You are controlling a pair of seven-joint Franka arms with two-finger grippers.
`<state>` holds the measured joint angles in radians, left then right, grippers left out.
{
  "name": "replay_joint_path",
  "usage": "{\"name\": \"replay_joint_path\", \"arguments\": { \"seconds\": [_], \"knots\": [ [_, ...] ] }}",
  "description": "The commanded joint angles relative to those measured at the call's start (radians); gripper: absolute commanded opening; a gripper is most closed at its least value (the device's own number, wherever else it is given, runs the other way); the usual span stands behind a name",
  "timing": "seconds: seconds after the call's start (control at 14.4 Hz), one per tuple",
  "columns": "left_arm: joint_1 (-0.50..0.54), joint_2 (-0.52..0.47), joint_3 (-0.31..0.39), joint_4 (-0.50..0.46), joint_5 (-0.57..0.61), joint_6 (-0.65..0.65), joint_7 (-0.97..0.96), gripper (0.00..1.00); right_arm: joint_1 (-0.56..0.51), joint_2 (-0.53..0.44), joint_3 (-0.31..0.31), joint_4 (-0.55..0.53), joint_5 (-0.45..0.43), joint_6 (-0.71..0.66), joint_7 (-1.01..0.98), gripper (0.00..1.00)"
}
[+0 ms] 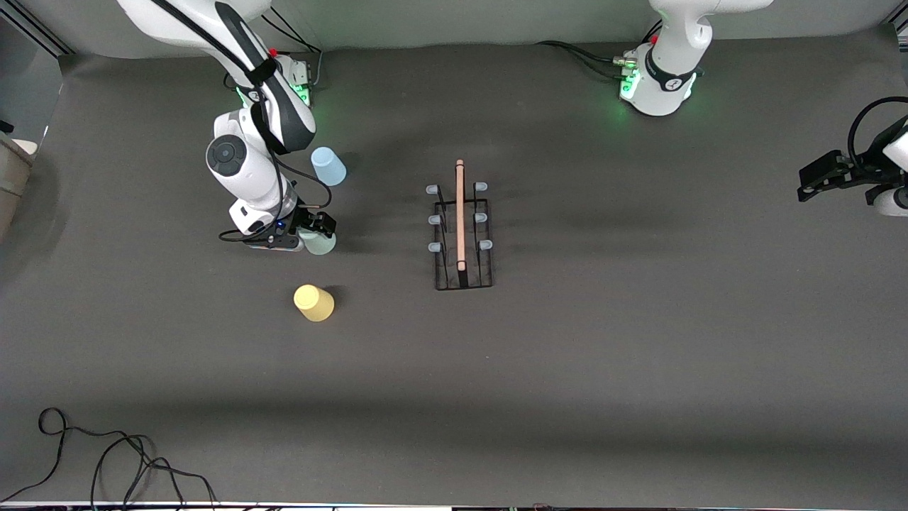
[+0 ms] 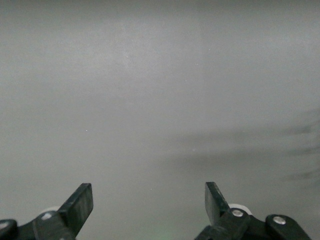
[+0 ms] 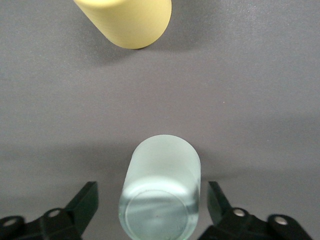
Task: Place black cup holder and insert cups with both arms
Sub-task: 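Grasp the pale green cup with the right gripper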
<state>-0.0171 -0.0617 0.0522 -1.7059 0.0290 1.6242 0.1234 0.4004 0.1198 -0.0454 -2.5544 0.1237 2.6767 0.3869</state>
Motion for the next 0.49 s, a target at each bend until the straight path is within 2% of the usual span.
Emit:
{"name": "replay_joint_path", "arguments": {
  "seconds": [0.0,0.07,0.28,0.42],
  "knots": [
    [-0.003,-0.007,-0.003,-0.009,-0.004,0.016,0.012,1.00,0.006,0.014,-0.005,0.009,0.019,0.009,-0.006,0.27],
    [-0.003,-0.007,-0.005,-0.009,-0.004,0.017,0.012,1.00,0.006,0.006,-0.005,0.011,0.019,0.005,-0.005,0.00],
    [-0.001,-0.003,-0.005,-0.009,-0.011,0.031,0.012,1.00,0.006,-0.032,-0.007,0.025,0.021,-0.027,-0.002,0.00],
    [0.003,-0.001,-0.003,-0.009,-0.026,0.032,0.012,1.00,0.006,-0.084,-0.010,0.061,0.024,-0.134,0.012,0.00]
  ]
}}
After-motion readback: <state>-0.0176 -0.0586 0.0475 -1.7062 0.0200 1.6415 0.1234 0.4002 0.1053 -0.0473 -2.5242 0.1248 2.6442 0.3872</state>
